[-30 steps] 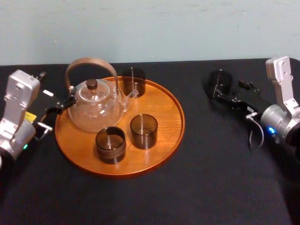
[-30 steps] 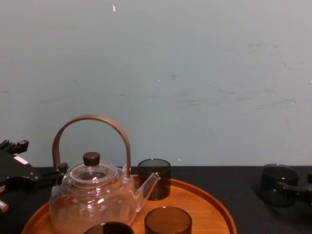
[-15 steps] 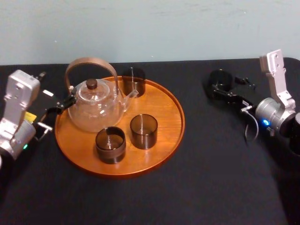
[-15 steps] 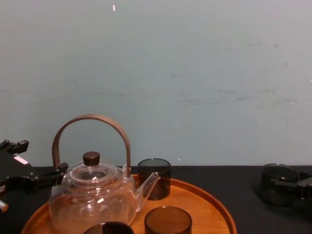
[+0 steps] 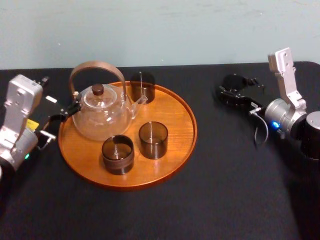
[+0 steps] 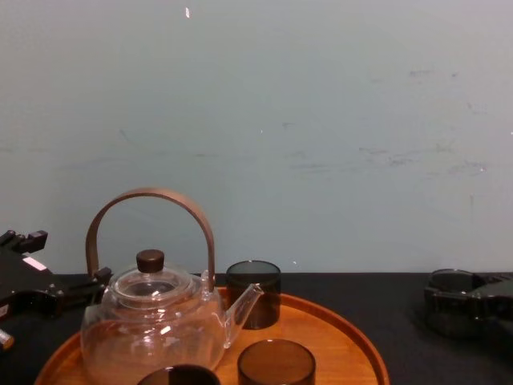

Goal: Pick up the glass from the table and place it on the tray.

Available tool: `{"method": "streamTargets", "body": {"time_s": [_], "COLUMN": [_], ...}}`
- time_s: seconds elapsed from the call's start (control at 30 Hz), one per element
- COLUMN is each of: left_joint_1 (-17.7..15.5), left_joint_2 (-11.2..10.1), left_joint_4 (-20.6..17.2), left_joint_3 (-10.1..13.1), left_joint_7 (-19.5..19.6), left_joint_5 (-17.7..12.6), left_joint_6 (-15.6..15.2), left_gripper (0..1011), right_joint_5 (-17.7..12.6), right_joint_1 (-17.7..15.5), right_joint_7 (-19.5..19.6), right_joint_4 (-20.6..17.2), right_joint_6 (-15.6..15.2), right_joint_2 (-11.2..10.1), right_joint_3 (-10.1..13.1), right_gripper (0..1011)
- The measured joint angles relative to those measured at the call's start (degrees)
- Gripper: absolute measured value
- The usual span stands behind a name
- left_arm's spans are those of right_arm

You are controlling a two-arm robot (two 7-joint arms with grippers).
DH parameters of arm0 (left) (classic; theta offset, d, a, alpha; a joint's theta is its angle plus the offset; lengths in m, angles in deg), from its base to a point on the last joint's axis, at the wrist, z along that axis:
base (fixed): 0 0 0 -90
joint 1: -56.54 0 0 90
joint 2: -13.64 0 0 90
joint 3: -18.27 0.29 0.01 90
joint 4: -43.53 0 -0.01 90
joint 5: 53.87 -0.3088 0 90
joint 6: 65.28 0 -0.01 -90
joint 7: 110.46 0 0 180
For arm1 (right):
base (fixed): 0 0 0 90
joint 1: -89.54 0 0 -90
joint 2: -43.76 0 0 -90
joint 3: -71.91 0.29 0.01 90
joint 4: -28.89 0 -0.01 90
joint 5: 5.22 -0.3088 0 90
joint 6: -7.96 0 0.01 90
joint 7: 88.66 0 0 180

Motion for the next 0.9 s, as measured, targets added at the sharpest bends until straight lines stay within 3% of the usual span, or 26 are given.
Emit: {"method": "streamTargets", "body": {"time_s": [0.23,0.67,0.9], "left_joint_1": [0.0,0.0,0.0], "left_joint_2": [0.0,0.0,0.0], "left_joint_4": [0.0,0.0,0.0], "left_joint_3": [0.0,0.0,0.0], "left_joint_7": [0.0,0.0,0.0], "left_joint_5": [0.0,0.0,0.0], "left_joint_6": [0.0,0.0,0.0], "left_gripper": [1010,1010,1009], "right_joint_5": [0.9,0.9,0.8], "right_joint_1": [1.9,1.7,1.6], "right_joint_7": [-0.2,-0.2,-0.2], "right_joint_4": [3.0,2.8,2.6], "right_joint_6": [0.7,0.7,0.7], "right_joint_2": [0.9,0.8,0.8], "right_joint_3": [-0.3,-0.3,-0.2], "right_gripper": [1002,1003,904]}}
